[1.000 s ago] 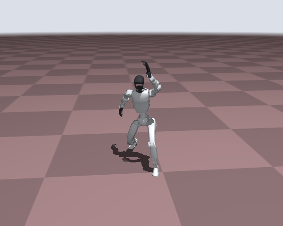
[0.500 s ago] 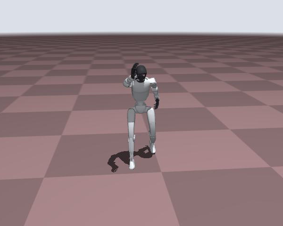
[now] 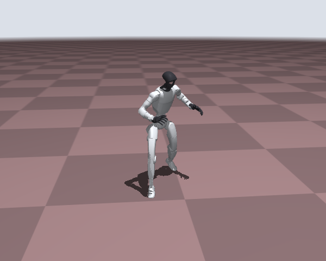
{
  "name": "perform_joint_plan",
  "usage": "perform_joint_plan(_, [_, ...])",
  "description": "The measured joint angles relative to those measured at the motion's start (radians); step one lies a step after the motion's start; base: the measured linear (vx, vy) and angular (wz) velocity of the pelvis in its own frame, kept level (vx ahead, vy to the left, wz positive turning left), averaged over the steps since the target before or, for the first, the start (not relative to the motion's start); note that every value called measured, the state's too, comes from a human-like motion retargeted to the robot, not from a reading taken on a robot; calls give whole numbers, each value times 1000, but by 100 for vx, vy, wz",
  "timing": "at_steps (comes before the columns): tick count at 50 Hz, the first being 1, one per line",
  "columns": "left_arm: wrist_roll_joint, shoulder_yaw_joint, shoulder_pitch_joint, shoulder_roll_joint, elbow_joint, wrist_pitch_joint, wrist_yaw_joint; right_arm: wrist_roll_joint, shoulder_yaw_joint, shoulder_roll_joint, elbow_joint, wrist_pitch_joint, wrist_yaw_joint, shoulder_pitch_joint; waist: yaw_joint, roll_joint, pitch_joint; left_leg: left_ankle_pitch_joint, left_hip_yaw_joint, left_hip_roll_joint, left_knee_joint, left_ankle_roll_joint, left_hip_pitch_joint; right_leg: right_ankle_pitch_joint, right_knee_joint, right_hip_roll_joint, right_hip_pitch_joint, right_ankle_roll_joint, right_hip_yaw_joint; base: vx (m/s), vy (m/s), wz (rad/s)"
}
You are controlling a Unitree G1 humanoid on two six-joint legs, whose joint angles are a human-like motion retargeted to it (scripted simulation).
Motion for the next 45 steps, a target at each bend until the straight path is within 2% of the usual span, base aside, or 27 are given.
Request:
perform_joint_plan(2, [8,56,-50,106,-117,-12,43,-55,-84,-10,-76,5,70,153,15,-33,-17,-50,-40,-58,115,10,-69,79,-147,28,52,1,9,-17,20,-14])
perform_joint_plan(3, [31,84,-62,173,-168,-8,55,-76,-141,0,-122,0,92,235,36,-64,-18,-87,-31,-70,120,10,-63,72,-128,29,53,17,17,-21,13,-93])
perform_joint_plan(6, [84,169,-117,347,-226,-2,79,-156,-250,-54,-184,1,174,356,67,-124,-45,-134,64,-55,67,22,-65,96,-222,105,52,23,60,-34,13,-129])
perform_joint_plan(10, [108,257,-166,545,-197,15,61,-192,-385,-178,-204,13,289,408,40,-182,-55,-186,147,-49,59,5,-36,-24,-298,162,62,23,110,-40,28,-93])
perform_joint_plan(13, [108,285,-195,629,-145,33,28,-162,-446,-243,-190,26,356,409,-1,-193,-46,-165,179,-67,50,-6,-29,-108,-362,163,113,23,85,-30,38,-43])
perform_joint_plan(15, [115,266,-237,662,-121,-8,19,-133,-455,-271,-176,-16,372,402,-16,-185,-45,-139,194,-81,7,13,-4,-102,-382,157,154,23,71,-21,38,-36])
perform_joint_plan(17, [107,240,-278,687,-108,-16,11,-96,-473,-296,-164,-28,375,410,-11,-175,-60,-106,221,-89,-62,28,32,-74,-362,164,179,23,104,-18,30,-61])
perform_joint_plan(20, [80,213,-317,721,-105,-17,1,-61,-503,-344,-157,-34,396,424,0,-154,-106,-62,269,-98,-158,39,79,-86,-285,177,221,23,155,-13,27,-68])
perform_joint_plan(28, [42,244,-323,826,-80,-1,-84,-40,-532,-476,-157,-36,471,379,-11,-117,-224,-10,351,-134,-313,62,179,-253,1,206,422,13,233,-4,17,-45])
perform_joint_plan(31, [39,259,-312,865,-63,-3,-108,-35,-554,-520,-167,-40,481,378,2,-124,-271,-3,391,-152,-355,50,212,-302,-96,221,521,5,205,4,-2,-62])
perform_joint_plan(35, [11,290,-276,883,-49,-6,-154,-28,-631,-558,-207,-48,500,434,34,-112,-305,12,452,-159,-388,46,263,-259,-293,256,618,23,230,6,-5,-70])
perform_joint_plan(38, [-19,324,-223,883,-53,-6,-181,-12,-703,-572,-250,-51,511,487,55,-83,-332,19,499,-131,-385,33,272,-232,-339,300,625,23,263,2,-11,-71])
perform_joint_plan(45, [-51,441,-98,865,-65,-3,-220,52,-790,-565,-343,-57,531,526,43,-47,-332,27,558,-131,-412,23,328,-238,-338,312,636,23,314,1,-4,-39])
